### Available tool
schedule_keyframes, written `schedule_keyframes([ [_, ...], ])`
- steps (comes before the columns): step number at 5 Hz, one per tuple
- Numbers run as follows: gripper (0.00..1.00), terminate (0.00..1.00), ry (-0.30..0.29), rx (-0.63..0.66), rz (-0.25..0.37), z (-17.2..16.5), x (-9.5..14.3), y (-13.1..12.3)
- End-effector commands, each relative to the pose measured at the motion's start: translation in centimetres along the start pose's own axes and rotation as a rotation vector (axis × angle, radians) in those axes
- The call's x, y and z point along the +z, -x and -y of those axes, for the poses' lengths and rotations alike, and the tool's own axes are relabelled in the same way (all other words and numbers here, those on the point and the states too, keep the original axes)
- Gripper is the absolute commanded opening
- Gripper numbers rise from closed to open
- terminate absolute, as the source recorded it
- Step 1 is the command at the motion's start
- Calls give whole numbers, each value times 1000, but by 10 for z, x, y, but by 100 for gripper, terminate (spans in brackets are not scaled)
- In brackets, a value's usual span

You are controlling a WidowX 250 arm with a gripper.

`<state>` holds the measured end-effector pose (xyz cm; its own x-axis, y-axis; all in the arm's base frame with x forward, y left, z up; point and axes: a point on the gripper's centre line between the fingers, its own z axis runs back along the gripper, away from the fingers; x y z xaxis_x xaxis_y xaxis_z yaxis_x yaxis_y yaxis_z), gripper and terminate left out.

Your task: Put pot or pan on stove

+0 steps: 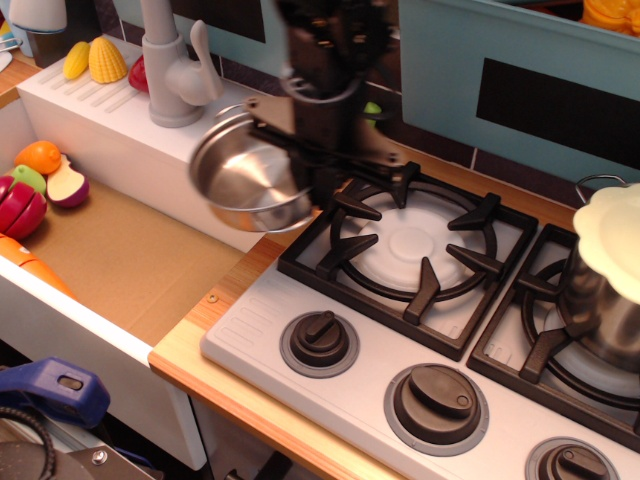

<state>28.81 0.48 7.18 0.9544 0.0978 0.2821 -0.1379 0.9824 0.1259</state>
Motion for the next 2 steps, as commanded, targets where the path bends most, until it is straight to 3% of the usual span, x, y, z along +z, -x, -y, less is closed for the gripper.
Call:
schedule_keyframes([
  [1,0,0,44,57,93,30,17,-28],
  [2,0,100,54,115,72,50,20,-34],
])
